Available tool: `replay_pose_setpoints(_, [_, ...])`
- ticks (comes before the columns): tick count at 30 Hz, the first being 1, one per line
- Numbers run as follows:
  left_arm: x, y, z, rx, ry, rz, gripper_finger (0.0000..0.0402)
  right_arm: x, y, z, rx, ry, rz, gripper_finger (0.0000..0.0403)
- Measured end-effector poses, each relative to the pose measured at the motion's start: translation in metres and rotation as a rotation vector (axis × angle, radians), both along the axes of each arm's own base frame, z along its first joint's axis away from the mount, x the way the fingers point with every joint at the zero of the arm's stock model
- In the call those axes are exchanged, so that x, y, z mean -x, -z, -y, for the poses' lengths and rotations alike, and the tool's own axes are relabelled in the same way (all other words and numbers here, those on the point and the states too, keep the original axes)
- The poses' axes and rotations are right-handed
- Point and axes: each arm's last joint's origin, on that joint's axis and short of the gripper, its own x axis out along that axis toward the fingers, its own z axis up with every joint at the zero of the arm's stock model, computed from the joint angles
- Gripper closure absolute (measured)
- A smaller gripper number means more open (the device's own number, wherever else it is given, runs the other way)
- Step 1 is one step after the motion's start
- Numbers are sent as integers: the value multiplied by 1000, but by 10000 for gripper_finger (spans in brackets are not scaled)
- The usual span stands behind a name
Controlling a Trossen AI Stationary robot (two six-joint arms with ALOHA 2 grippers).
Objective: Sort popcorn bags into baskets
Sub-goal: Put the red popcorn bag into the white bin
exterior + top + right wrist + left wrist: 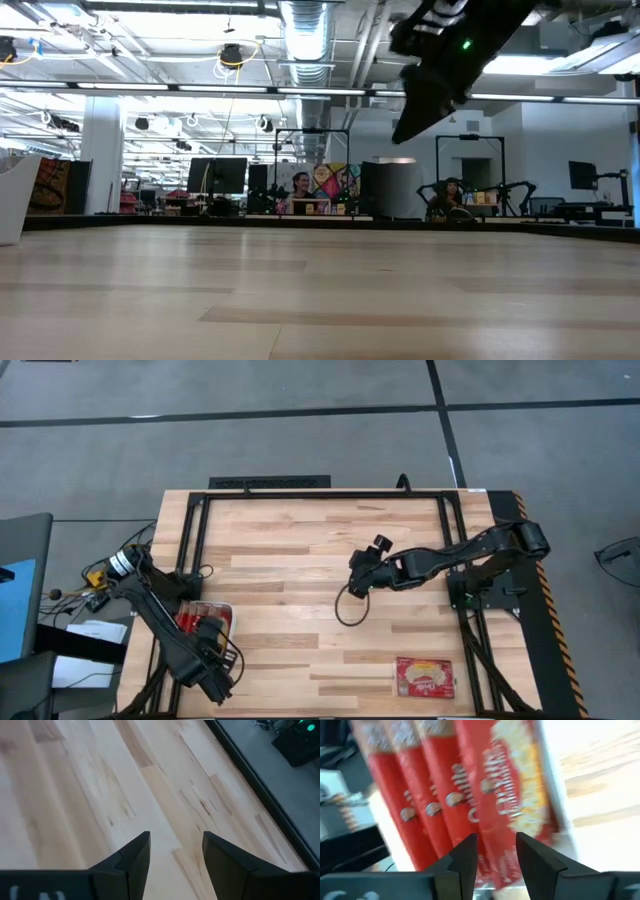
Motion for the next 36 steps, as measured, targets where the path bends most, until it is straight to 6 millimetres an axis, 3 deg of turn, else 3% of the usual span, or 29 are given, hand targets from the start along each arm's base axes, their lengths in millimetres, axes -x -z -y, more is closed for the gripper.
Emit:
replay_pose_setpoints(5, [-6, -27, -1, -74, 113, 266, 274, 23, -15, -11, -72, 2, -18, 199])
replay_pose_setpoints(10, [-26, -38, -4, -321, 354, 621, 274, 39, -16, -30, -250, -114, -119, 198])
replay_pose_setpoints(13, [-48, -31, -7, -422, 493, 730, 274, 51, -12, -47, -399, -206, -235, 202])
replay_pose_setpoints(19, [-105, 0, -22, -371, 705, 796, 274, 86, -3, -89, -578, -212, -482, 214])
replay_pose_setpoints(24, [-142, 26, -47, -299, 854, 975, 274, 106, 1, -128, -628, -213, -494, 218])
replay_pose_setpoints(28, [-152, 38, -65, -258, 921, 1130, 274, 120, 11, -159, -661, -204, -504, 218])
replay_pose_setpoints(32, [-154, 44, -77, -284, 952, 1134, 274, 133, 30, -186, -635, -217, -547, 222])
replay_pose_setpoints(36, [-156, 46, -84, -313, 963, 1109, 274, 129, 52, -199, -626, -208, -566, 225])
